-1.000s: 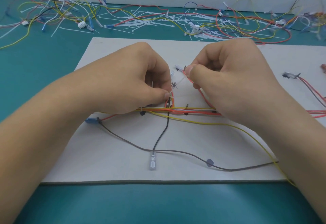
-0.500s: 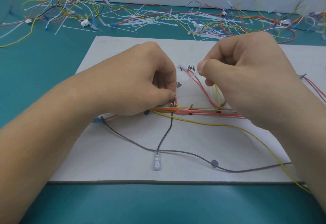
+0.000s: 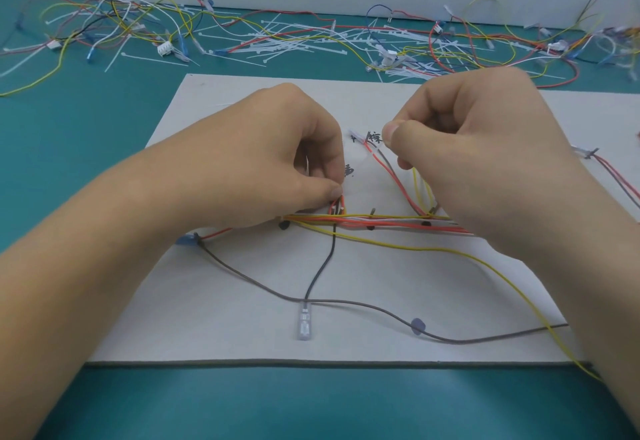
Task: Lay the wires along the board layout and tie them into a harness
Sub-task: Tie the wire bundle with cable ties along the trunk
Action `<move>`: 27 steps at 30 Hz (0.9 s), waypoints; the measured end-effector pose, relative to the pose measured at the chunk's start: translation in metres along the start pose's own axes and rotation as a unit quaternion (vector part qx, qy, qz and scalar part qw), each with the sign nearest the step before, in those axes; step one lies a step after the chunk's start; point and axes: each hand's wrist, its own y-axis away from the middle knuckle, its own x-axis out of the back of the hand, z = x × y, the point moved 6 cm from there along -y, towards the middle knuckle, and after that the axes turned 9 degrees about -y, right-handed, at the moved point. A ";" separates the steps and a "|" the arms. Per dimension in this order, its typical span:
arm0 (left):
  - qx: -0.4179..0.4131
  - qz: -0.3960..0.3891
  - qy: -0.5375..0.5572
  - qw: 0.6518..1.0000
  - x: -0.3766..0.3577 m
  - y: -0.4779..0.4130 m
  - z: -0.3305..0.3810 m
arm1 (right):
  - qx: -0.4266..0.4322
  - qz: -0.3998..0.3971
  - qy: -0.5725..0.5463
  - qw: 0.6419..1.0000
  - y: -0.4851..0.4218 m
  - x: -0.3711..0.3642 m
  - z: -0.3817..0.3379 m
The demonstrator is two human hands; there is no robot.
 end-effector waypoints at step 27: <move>0.026 -0.012 -0.024 0.999 -0.006 -0.001 -0.003 | 0.009 0.013 0.024 1.000 -0.002 -0.001 0.002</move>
